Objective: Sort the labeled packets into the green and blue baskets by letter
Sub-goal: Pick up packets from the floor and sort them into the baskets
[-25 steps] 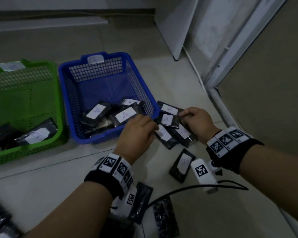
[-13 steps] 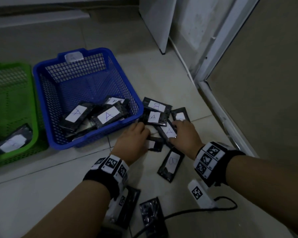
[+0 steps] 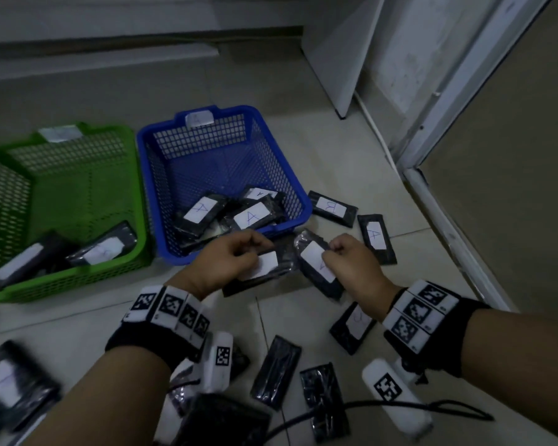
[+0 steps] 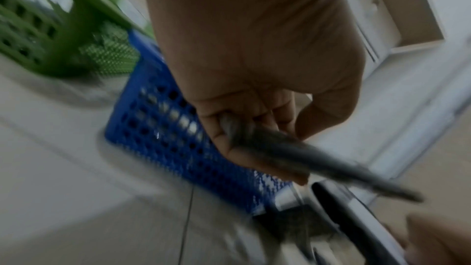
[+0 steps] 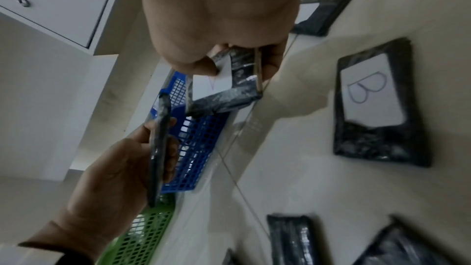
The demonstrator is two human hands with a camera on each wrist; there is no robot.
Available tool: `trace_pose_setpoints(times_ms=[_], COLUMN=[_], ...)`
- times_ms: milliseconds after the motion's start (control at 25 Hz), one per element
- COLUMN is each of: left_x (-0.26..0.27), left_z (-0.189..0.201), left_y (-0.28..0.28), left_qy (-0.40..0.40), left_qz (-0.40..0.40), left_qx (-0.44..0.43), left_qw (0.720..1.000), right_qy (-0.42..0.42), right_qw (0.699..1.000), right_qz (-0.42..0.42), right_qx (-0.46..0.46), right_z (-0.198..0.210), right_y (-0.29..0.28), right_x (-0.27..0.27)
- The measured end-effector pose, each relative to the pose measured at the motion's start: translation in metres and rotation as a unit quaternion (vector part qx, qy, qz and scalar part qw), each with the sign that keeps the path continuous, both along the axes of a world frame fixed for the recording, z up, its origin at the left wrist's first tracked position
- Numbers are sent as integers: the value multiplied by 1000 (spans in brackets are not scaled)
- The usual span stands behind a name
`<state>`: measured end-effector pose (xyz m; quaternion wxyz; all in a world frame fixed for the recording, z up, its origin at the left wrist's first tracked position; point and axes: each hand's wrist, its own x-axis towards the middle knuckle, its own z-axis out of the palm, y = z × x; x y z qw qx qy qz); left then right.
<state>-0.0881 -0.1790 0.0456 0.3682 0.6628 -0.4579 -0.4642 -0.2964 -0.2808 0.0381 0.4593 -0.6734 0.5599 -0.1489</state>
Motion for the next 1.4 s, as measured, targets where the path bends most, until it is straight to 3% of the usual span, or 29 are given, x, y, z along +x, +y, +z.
trace_pose_setpoints(times_ms=[160, 280, 480, 640, 720, 880, 1040, 1200, 1320, 1400], left_x=[32, 62, 120, 141, 146, 149, 141, 111, 60, 25], left_z=[29, 43, 37, 24, 15, -2, -8, -5, -5, -7], left_y=[19, 38, 80, 102, 106, 104, 98, 79, 57, 45], left_qy=[75, 76, -131, -361, -414, -448, -459, -416, -371, -341], left_qz=[97, 183, 296, 339, 327, 275, 254, 258, 199, 141], left_qx=[-19, -58, -53, 8, 52, 98, 61, -86, -189, -214], left_qw=[992, 978, 945, 869, 848, 845, 849, 868, 887, 904], right_qy=[-115, -135, -54, 77, 114, 140, 67, 4, -18, -8], right_qw=[990, 976, 961, 949, 937, 924, 945, 942, 943, 946], right_qz=[54, 126, 221, 266, 283, 304, 285, 276, 196, 137], right_qx=[-56, -114, -160, -153, -172, -183, -147, -192, -267, -293], right_z=[29, 35, 12, -5, -7, 2, 10, 14, 12, 7], right_y=[11, 4, -10, -8, -4, 4, 8, 18, 23, 20], right_x=[48, 94, 169, 184, 182, 173, 156, 134, 103, 80])
